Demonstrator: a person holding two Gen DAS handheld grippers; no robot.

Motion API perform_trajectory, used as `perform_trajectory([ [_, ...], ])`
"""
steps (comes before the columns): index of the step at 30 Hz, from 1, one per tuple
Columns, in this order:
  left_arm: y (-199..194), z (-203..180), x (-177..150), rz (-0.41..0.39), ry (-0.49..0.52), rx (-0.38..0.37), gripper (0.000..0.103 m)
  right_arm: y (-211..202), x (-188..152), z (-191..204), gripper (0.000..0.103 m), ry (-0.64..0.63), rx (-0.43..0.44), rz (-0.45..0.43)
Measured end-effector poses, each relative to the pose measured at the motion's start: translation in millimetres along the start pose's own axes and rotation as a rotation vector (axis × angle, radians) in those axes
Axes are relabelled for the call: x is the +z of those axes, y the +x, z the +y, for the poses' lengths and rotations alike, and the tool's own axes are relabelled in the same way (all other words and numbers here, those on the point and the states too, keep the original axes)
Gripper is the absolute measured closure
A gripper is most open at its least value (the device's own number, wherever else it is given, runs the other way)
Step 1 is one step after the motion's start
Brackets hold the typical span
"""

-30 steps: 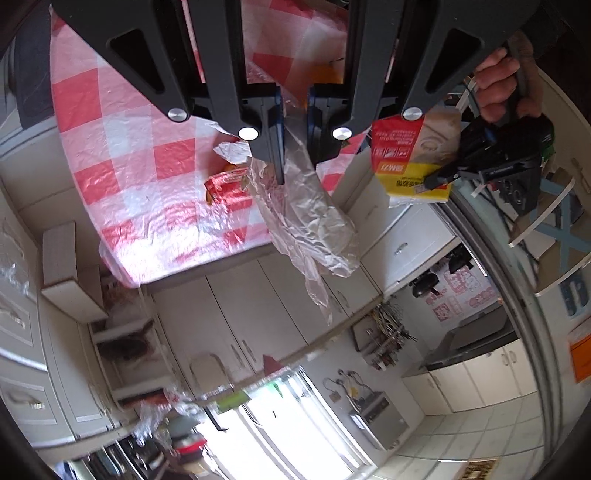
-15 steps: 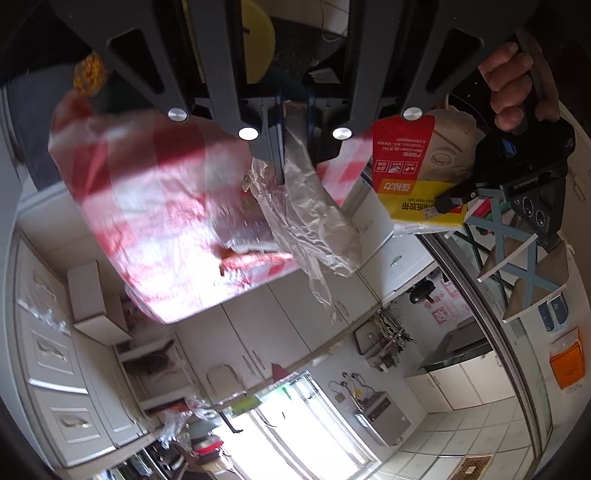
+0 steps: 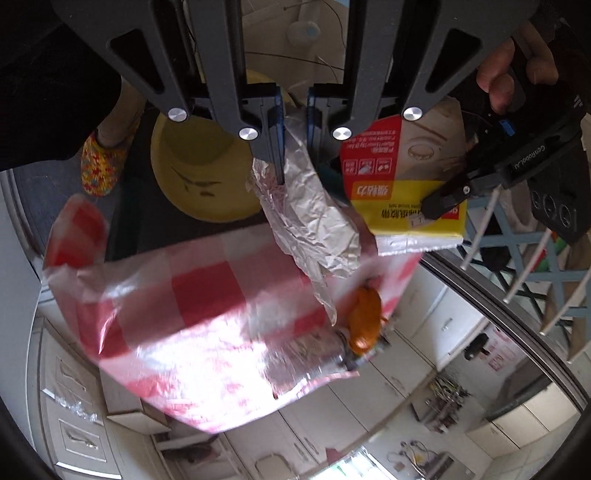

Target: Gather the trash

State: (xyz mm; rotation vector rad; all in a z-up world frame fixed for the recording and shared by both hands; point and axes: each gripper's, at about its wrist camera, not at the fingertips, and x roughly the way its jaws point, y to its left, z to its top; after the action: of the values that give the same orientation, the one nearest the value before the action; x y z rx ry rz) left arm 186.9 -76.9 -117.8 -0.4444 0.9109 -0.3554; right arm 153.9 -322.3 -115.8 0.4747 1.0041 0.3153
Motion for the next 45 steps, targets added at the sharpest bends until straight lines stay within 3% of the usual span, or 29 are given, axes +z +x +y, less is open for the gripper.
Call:
perform_trajectory([
  [3, 33.5, 4.7, -2.1, 0.095, -0.011, 0.032, 0.099, 20.4, -2.3, -0.9, 0.085, -0.005, -0.045, 0.076],
  [5, 47.8, 8.3, -7.5, 0.158, -0.014, 0.053, 0.084, 25.3, -8.3, 2.5, 0.071, -0.021, -0.063, 0.098],
  [8, 49.2, 12.6, -13.5, 0.172, -0.019, 0.07, 0.067, 20.1, -8.1, 8.0, 0.064, -0.053, -0.075, 0.08],
  [16, 5.2, 10.8, -8.3, 0.043, 0.017, 0.124, 0.056, 15.4, -10.5, 2.5, 0.059, -0.047, -0.065, 0.037],
  [26, -54.7, 5.3, -8.8, -0.198, 0.094, 0.309, 0.036, -2.6, -9.5, 19.4, 0.053, -0.111, -0.082, -0.053],
  [34, -67.9, 9.3, -12.0, -0.249, 0.08, 0.346, 0.028, -14.9, -14.9, 36.9, 0.045, -0.206, -0.116, -0.117],
  [45, -69.1, 12.3, -14.2, -0.268, 0.066, 0.36, 0.023, -18.1, -17.0, 42.3, 0.045, -0.227, -0.122, -0.139],
])
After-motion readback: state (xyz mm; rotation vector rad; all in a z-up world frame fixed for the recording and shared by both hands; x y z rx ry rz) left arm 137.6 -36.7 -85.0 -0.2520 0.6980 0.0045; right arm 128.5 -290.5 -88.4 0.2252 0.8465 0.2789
